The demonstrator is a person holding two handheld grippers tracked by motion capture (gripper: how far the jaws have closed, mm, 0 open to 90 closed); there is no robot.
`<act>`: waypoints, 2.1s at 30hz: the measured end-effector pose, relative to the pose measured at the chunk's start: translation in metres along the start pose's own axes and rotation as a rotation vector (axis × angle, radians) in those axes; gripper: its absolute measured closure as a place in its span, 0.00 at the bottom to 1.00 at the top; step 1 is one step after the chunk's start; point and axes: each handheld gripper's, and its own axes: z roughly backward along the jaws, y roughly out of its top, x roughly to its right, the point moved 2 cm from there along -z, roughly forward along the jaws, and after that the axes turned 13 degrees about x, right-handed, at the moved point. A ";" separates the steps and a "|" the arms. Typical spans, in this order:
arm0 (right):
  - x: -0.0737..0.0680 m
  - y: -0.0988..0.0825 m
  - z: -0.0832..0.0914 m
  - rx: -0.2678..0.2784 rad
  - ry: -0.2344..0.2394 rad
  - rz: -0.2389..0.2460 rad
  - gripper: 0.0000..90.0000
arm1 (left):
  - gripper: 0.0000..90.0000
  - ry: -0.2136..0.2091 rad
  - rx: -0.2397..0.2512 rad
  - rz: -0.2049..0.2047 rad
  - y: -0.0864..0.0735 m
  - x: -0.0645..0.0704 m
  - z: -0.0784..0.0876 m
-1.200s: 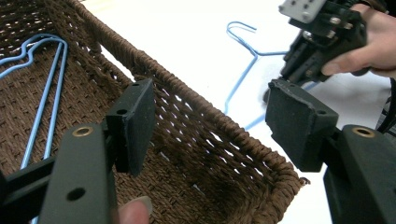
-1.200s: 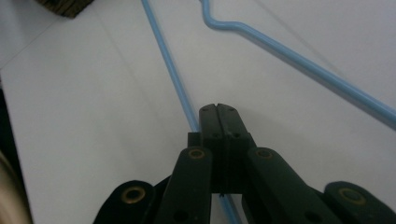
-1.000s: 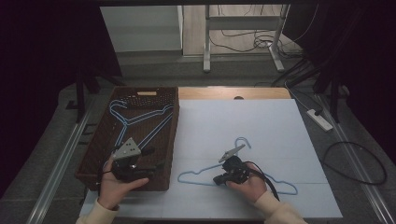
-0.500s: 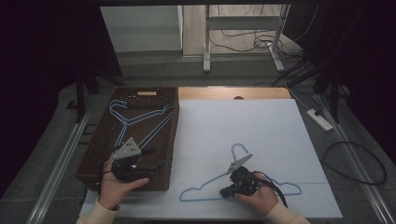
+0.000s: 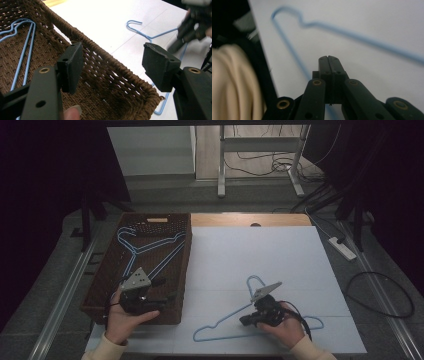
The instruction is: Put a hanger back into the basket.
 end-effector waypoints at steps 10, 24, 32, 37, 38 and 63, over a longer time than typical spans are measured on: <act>0.069 0.031 0.010 0.102 -0.242 -0.163 0.66 | 0.38 -0.001 0.000 0.000 0.000 0.000 0.000; 0.086 0.046 -0.033 -0.004 -0.317 -0.190 0.57 | 0.38 0.000 -0.001 -0.001 -0.001 -0.002 0.001; 0.074 0.053 -0.048 -0.105 -0.471 -0.068 0.78 | 0.38 0.002 0.004 -0.001 0.000 -0.002 0.003; 0.071 0.055 -0.050 -0.126 -0.509 -0.069 0.81 | 0.38 0.002 0.004 -0.002 0.000 -0.002 0.003; 0.070 0.055 -0.051 -0.131 -0.517 -0.074 0.83 | 0.38 0.002 0.004 -0.002 0.000 -0.002 0.003; 0.063 0.053 -0.030 0.063 -0.439 -0.146 0.98 | 0.38 -0.023 0.001 -0.011 0.003 0.010 -0.001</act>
